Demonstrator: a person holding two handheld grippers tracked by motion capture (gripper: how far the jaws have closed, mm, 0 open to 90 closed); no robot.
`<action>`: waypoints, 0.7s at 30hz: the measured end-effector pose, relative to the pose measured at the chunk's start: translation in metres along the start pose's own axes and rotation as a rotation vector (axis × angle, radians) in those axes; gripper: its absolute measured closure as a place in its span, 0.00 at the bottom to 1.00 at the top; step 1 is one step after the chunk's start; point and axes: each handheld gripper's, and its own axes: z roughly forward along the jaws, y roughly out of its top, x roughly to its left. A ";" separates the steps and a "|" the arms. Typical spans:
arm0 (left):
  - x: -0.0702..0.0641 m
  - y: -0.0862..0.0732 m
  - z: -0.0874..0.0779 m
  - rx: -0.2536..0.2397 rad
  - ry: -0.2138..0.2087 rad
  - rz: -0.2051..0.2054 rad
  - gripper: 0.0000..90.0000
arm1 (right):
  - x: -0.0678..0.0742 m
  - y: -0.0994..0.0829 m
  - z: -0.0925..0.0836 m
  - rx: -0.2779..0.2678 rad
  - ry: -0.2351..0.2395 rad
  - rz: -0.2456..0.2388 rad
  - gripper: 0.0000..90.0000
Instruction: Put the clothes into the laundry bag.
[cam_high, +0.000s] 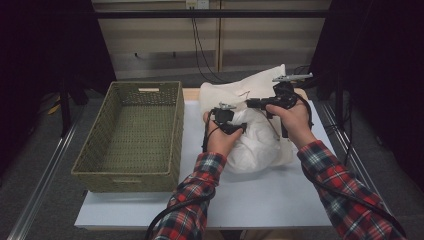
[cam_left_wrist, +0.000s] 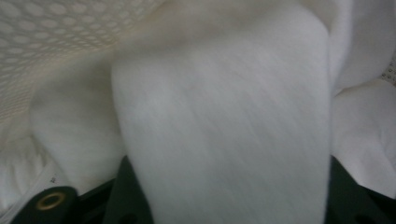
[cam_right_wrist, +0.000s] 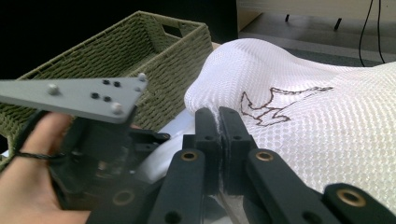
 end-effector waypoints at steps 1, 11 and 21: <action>0.000 0.000 -0.002 -0.005 -0.001 -0.006 0.51 | -0.001 -0.001 0.000 0.003 -0.007 -0.002 0.98; -0.001 -0.001 -0.025 0.042 -0.020 0.065 0.10 | -0.010 -0.004 0.002 0.010 -0.027 0.006 0.98; -0.010 -0.027 -0.032 0.110 -0.014 0.124 0.06 | -0.008 -0.002 0.008 0.017 -0.024 0.011 0.98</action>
